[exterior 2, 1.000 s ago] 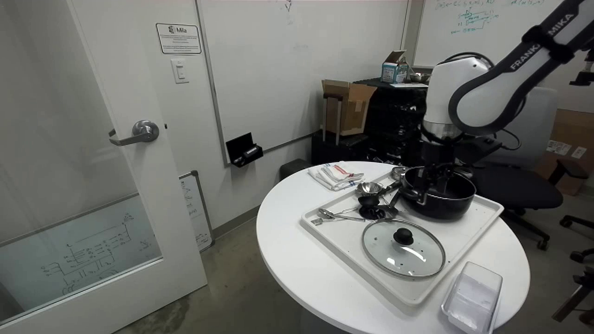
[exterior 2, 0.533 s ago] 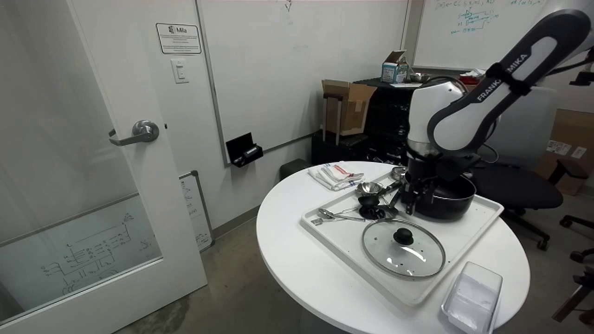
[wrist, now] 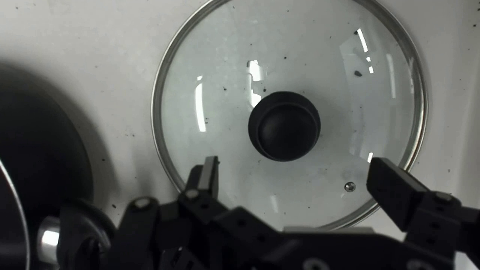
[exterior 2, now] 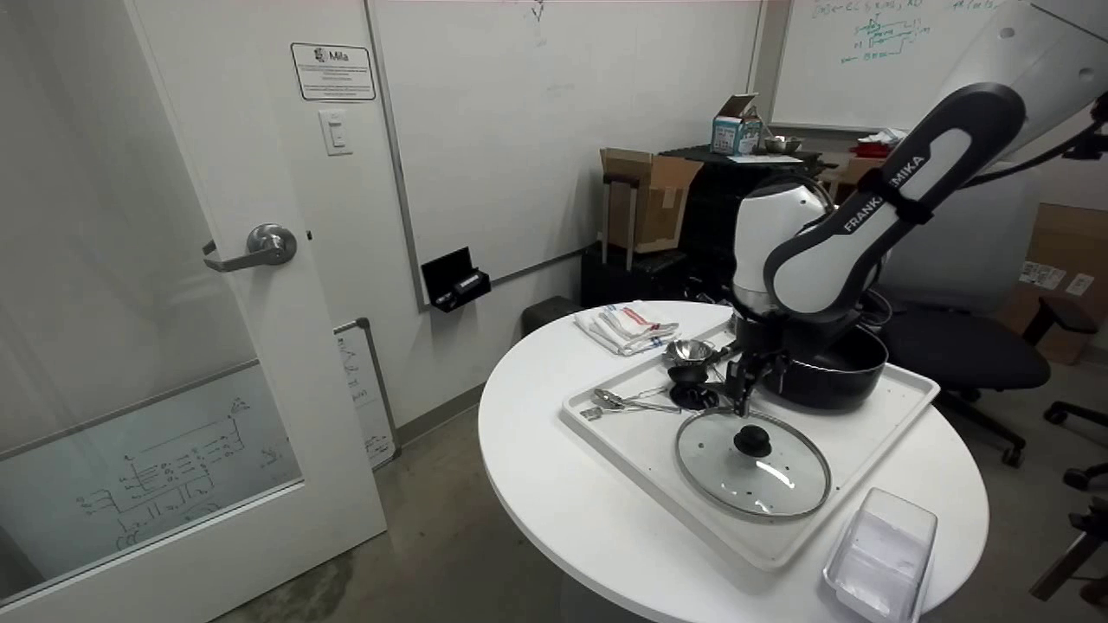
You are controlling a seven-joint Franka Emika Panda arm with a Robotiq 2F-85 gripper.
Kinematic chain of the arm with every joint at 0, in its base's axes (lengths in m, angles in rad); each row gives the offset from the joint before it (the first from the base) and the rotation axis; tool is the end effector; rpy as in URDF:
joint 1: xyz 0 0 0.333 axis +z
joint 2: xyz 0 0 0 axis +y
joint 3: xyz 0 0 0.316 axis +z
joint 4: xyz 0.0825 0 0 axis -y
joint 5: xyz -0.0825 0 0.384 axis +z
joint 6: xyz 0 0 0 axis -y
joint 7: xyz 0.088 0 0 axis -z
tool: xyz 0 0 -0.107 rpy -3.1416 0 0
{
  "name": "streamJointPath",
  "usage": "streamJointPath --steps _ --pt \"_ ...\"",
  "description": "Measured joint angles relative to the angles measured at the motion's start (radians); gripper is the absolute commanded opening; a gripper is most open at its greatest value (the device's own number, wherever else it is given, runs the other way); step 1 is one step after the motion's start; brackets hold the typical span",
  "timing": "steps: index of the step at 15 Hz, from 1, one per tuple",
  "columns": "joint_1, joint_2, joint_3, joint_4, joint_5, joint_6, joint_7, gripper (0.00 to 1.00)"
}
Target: Pick up the lid and cover the pot
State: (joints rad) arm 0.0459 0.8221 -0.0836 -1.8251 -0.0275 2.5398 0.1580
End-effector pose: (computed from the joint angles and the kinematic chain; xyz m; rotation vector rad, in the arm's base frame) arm 0.6187 -0.0224 0.0745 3.0462 -0.2271 -0.1537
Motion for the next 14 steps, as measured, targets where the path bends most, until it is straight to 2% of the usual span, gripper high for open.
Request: streamJointPath --steps 14 --pt "0.022 0.158 -0.005 0.119 0.000 0.000 0.000 1.00"
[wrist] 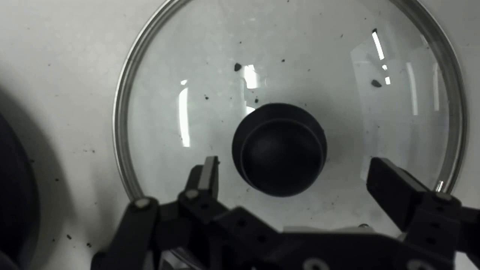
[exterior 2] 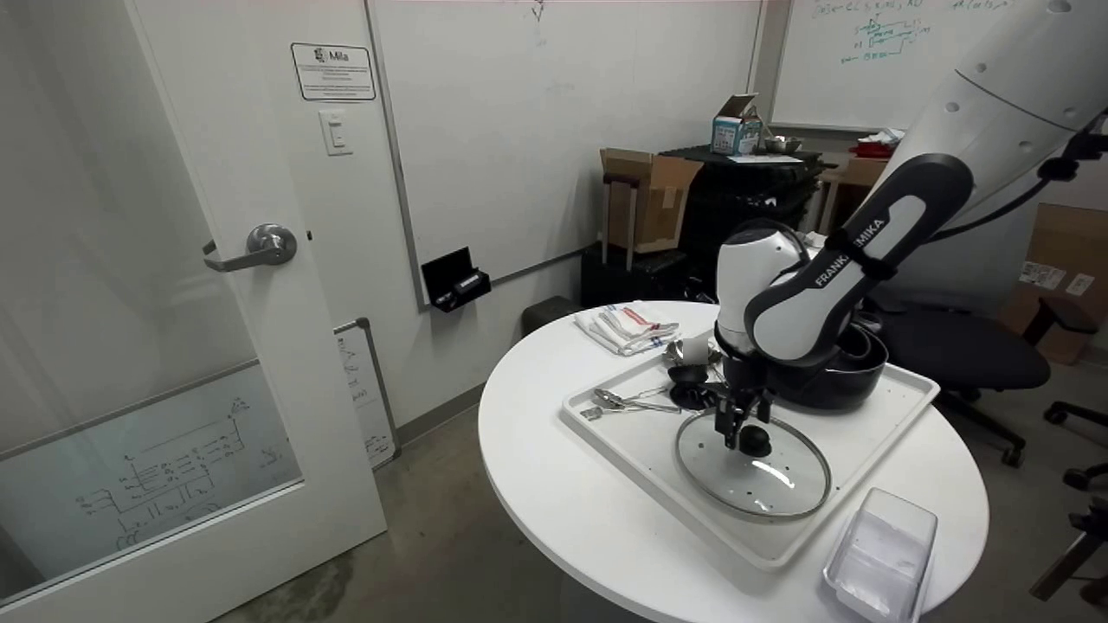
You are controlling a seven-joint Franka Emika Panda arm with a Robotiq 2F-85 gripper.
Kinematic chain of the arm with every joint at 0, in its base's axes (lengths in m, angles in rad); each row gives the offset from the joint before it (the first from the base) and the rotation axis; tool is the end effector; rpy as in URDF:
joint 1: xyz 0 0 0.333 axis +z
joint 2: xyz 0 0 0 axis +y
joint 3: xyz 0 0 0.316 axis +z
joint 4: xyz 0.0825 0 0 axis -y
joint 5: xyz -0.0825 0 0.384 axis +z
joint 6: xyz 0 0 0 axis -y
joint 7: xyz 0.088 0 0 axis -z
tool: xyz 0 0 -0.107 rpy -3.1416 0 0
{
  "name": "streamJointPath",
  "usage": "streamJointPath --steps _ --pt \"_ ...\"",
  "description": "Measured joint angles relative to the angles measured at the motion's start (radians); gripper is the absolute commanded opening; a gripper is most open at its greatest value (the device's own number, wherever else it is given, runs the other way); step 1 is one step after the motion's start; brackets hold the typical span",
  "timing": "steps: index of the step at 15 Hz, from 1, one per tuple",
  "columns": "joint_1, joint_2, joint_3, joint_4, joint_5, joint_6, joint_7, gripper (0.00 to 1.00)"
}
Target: Pick up the lid and cover the pot
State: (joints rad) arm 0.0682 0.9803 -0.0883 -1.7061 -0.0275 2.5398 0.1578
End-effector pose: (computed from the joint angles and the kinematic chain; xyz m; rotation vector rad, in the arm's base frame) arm 0.6237 -0.0112 0.0150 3.0294 -0.1825 -0.2089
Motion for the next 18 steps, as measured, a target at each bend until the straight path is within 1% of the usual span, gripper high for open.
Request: streamJointPath --steps 5,6,8,10,11,12,13,15,16,18 --pt "-0.003 0.020 -0.005 0.009 0.000 0.000 0.000 1.00" --pt "-0.003 0.022 -0.006 0.010 0.000 0.000 0.000 0.78" --pt "-0.004 0.022 -0.007 0.010 0.000 0.000 -0.001 0.68" --pt "-0.004 0.022 -0.007 0.010 0.000 0.000 -0.001 0.53" --pt "-0.004 0.022 -0.007 0.010 0.000 0.000 -0.001 0.44" --pt "-0.003 0.022 -0.007 0.011 0.000 0.000 -0.001 0.36" --pt "-0.003 0.021 -0.007 0.012 0.000 0.000 -0.001 0.33" --pt "-0.003 0.014 -0.007 0.013 0.000 -0.002 -0.005 0.31" --pt "-0.004 0.011 -0.007 0.014 0.000 -0.002 -0.008 0.26" --pt "-0.007 0.003 -0.006 0.017 0.000 -0.002 -0.018 0.25"
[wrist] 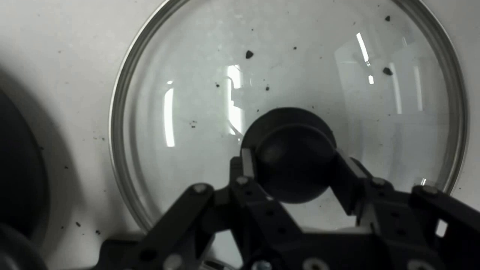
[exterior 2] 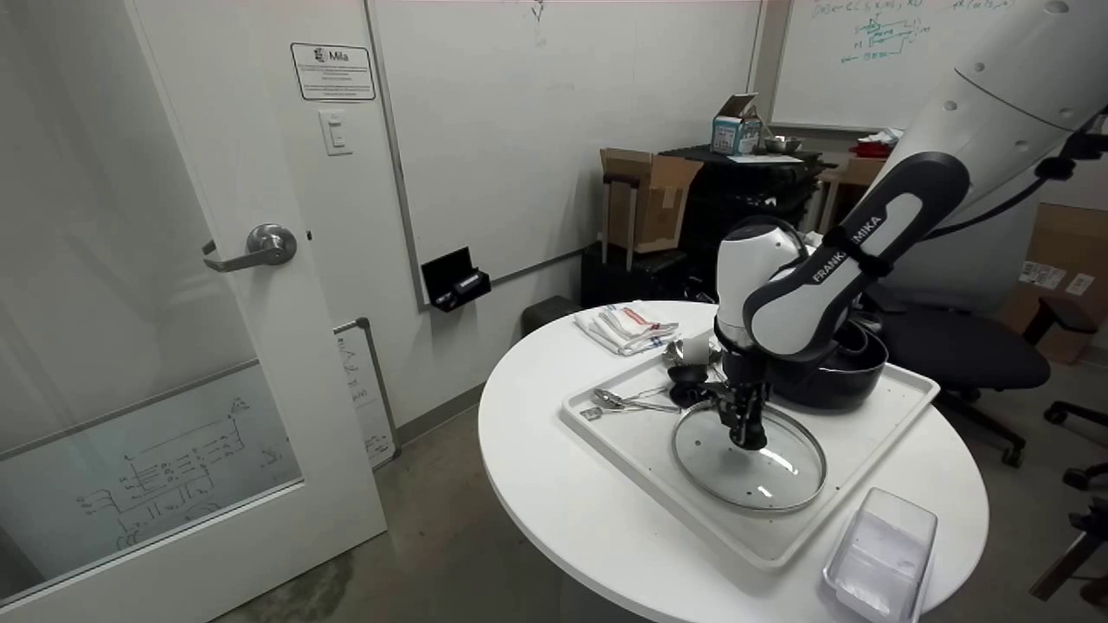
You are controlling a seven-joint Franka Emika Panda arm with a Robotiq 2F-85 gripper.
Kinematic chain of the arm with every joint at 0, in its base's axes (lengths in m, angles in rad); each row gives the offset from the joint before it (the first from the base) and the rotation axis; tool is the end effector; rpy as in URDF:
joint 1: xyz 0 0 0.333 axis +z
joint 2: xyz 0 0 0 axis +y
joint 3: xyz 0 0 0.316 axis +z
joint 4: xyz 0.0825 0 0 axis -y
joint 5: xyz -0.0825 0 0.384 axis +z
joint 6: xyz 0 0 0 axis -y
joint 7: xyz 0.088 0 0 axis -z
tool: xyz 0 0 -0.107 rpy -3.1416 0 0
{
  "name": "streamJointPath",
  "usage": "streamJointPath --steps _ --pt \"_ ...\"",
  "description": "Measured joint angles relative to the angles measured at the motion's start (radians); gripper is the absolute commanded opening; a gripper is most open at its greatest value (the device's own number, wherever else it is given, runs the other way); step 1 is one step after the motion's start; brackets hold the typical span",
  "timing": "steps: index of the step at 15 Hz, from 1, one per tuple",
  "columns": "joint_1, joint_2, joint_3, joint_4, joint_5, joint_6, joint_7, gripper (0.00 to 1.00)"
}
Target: Pick up the lid and cover the pot
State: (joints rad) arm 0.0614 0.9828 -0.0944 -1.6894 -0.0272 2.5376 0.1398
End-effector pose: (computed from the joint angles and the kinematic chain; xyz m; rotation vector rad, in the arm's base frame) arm 0.6297 -0.0188 0.0189 3.0288 -0.1708 -0.1918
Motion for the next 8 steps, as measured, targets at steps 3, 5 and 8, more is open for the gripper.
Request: streamJointPath --steps 3,5,8 --pt "-0.001 0.001 0.001 0.000 0.000 0.002 -0.002 0.25" --pt "-0.005 0.000 0.004 -0.001 0.000 0.002 -0.008 0.25" --pt "-0.012 -0.007 0.018 -0.011 0.000 0.003 -0.025 0.25"
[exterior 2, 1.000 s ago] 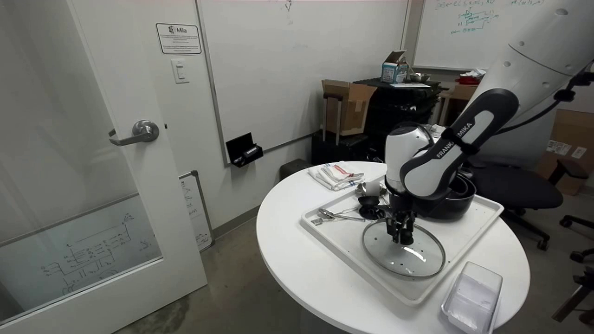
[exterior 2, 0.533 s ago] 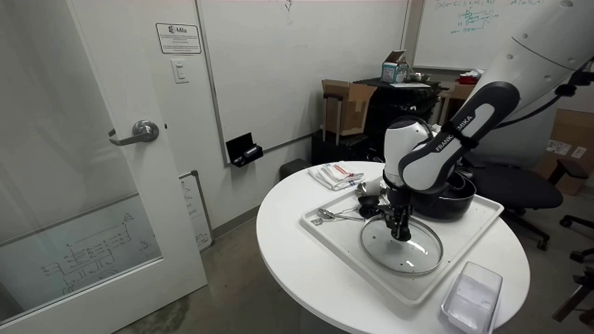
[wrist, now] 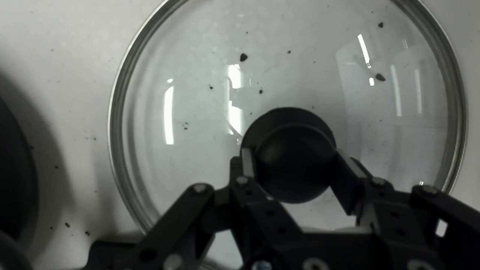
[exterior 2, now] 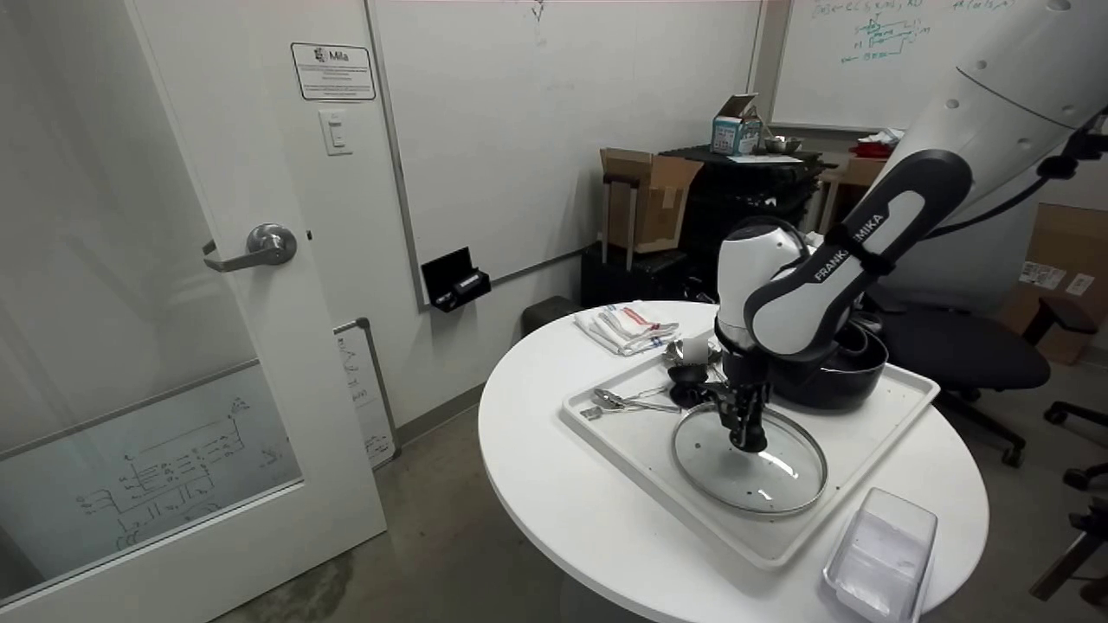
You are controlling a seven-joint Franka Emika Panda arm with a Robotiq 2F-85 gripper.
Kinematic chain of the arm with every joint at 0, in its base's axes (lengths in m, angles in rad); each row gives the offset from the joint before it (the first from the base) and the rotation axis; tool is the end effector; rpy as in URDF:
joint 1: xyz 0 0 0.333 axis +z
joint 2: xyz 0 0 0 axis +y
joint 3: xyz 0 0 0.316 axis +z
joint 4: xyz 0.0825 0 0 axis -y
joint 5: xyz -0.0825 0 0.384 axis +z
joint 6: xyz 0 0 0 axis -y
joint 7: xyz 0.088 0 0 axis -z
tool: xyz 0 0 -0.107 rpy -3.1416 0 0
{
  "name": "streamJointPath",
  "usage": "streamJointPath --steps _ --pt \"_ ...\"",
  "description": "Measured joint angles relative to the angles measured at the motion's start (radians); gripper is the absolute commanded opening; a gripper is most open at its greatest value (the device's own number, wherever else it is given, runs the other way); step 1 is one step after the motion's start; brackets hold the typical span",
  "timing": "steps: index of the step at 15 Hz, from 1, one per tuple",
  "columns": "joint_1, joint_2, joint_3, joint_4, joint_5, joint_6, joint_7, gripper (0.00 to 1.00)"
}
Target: Pick up the lid and cover the pot
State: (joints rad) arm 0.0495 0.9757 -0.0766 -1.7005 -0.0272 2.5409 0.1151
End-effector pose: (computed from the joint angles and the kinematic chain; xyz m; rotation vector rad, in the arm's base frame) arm 0.6273 -0.0155 0.0193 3.0470 -0.1363 -0.1982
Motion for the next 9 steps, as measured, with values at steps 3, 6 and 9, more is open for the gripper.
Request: streamJointPath --steps 3,6,9 --pt "-0.005 -0.018 0.020 -0.025 0.000 0.001 -0.020 0.25" --pt "-0.009 -0.057 0.035 -0.068 0.000 0.009 -0.037 0.25" --pt "-0.014 -0.114 0.045 -0.126 0.000 0.015 -0.048 0.25"
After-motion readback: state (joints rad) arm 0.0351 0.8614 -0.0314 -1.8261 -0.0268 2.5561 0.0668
